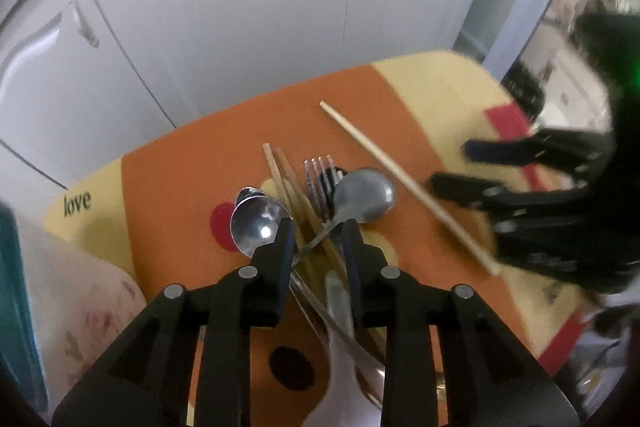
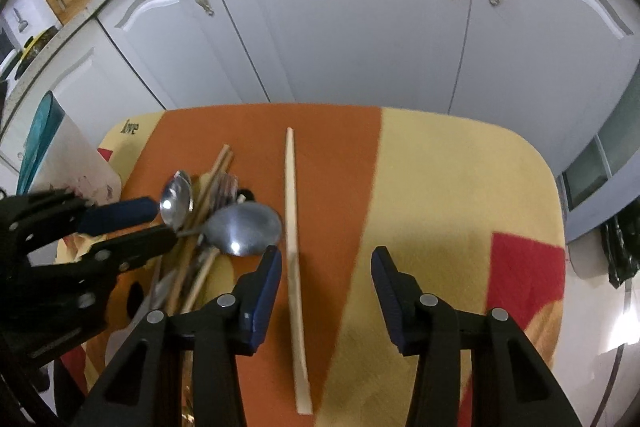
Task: Organize utensils
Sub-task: 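Lower the left tool onto the utensil pile and close on spoons and forks, then lift the utensil bundle with the left tool while the right tool grasps a chopstick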
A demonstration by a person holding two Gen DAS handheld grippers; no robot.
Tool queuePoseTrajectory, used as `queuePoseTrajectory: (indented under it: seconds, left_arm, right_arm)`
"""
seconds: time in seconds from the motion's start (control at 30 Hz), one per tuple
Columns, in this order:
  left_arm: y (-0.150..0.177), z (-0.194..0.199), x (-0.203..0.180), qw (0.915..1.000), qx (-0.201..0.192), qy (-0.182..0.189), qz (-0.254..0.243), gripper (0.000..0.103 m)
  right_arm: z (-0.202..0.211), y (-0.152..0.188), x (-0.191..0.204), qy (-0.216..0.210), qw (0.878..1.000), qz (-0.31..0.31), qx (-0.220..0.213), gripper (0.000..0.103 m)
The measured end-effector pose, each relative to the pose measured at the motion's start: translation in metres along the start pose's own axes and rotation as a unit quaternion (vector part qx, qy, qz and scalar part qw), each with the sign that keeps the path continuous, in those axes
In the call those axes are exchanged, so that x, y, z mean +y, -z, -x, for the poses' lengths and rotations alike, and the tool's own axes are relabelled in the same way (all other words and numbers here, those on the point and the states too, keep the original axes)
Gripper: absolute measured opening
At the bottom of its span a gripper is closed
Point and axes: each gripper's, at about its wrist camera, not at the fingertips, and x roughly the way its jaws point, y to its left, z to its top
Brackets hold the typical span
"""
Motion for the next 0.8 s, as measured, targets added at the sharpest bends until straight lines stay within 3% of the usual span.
queuePoseTrajectory:
  seconds: [0.33,0.4,0.57,0.8]
  left_arm:
    - [-0.008,-0.027,-0.012,0.9974,0.037,0.009,-0.061,0.023]
    - [-0.010,-0.029,-0.014,0.9969,0.035,0.000,-0.070,0.017]
    - [-0.011,-0.021,0.004,0.9990,0.024,0.035,-0.013,0.004]
    - [-0.002,0.016,0.025,0.9943,-0.014,0.087,0.061,0.003]
  right_arm:
    - [0.003,-0.006,-0.005,-0.007,1.000,-0.007,-0.008,0.046]
    - [0.002,-0.007,-0.005,-0.009,1.000,-0.005,-0.007,0.046]
    - [-0.006,-0.013,-0.001,-0.013,1.000,0.006,-0.003,0.046]
    - [-0.023,-0.033,0.014,-0.016,0.999,0.031,-0.001,0.037]
